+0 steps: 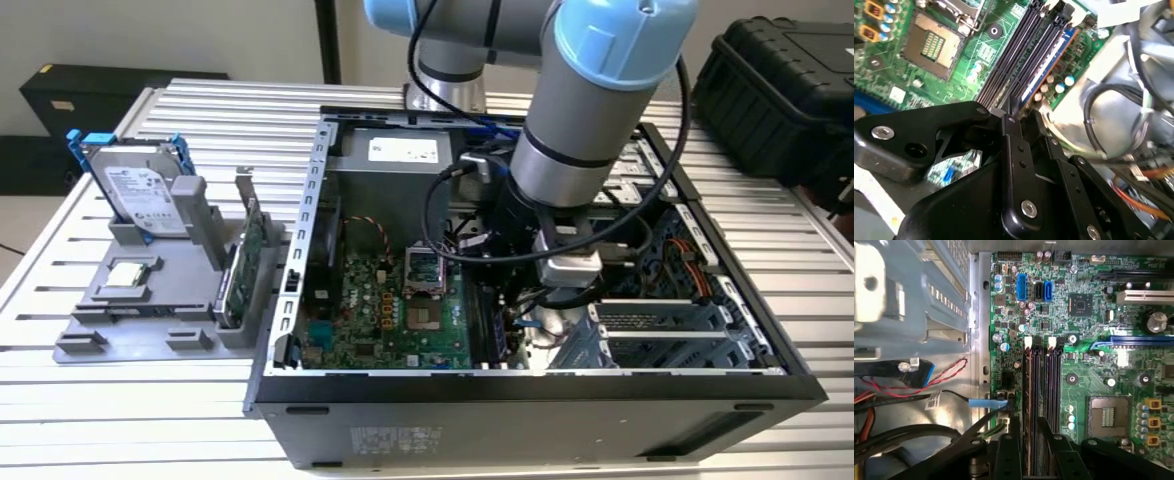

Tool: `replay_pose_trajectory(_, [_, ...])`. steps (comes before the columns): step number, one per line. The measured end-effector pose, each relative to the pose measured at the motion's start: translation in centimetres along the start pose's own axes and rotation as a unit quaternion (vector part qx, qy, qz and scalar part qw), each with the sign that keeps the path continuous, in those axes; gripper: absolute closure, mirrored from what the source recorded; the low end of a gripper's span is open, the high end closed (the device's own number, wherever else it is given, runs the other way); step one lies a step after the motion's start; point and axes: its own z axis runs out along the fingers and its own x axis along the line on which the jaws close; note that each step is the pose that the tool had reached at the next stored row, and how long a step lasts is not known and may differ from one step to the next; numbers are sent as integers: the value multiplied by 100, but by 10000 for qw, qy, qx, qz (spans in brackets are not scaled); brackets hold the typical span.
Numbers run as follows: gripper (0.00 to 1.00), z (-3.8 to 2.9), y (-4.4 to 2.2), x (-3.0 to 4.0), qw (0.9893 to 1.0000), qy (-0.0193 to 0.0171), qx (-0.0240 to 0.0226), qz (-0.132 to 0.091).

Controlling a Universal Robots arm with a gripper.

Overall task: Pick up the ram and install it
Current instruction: 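Press down the ram until it locks into place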

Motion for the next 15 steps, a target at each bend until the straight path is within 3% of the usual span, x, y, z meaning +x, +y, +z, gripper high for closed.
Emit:
replay_pose_trajectory(5, [0, -212, 4, -8, 10000, 0, -16, 0])
replay_pose_trajectory(9, [0, -228, 4, -10, 10000, 1, -47, 2])
replay_pose_trajectory(10, [100, -229, 4, -10, 10000, 1, -50, 2])
replay_pose_trajectory(15, [100, -228, 4, -10, 10000, 1, -62, 2])
